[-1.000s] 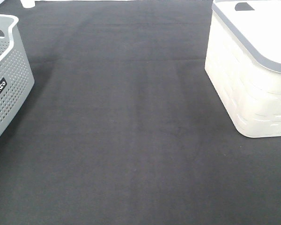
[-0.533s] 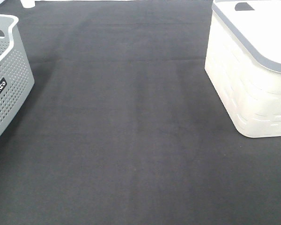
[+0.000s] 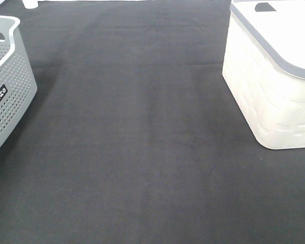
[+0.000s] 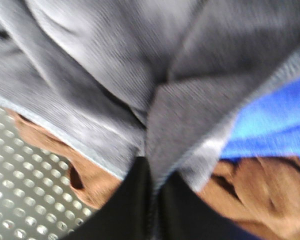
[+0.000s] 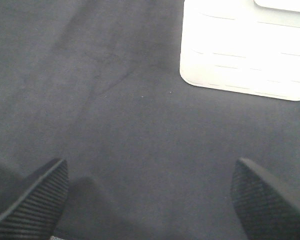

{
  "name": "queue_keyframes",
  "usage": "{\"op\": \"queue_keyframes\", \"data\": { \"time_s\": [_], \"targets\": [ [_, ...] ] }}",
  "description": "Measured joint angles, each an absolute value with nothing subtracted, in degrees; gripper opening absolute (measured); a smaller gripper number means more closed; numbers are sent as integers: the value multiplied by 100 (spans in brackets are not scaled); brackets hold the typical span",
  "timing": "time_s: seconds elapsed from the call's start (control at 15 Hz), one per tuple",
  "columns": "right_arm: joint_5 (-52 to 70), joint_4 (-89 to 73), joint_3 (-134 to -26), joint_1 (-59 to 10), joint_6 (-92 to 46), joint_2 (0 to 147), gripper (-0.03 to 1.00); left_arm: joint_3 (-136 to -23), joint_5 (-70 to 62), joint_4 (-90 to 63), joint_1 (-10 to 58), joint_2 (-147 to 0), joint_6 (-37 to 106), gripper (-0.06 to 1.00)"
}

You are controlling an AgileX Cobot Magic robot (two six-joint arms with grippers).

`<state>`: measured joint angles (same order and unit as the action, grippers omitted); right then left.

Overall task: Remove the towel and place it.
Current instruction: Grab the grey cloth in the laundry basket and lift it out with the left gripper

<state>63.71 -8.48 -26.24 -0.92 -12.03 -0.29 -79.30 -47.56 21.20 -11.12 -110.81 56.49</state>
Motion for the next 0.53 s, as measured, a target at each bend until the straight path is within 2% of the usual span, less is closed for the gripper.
{"op": "queue_keyframes", "data": {
  "time_s": [0.07, 0.53],
  "targets": [
    [6371, -848, -2624, -92, -1203, -29, 84, -7930, -4824, 2154, -1112, -11104, 5649, 0],
    [6371, -848, -2624, -92, -1203, -29, 84, -8829, -6005, 1753, -1112, -10416, 5237, 0]
  ]
}}
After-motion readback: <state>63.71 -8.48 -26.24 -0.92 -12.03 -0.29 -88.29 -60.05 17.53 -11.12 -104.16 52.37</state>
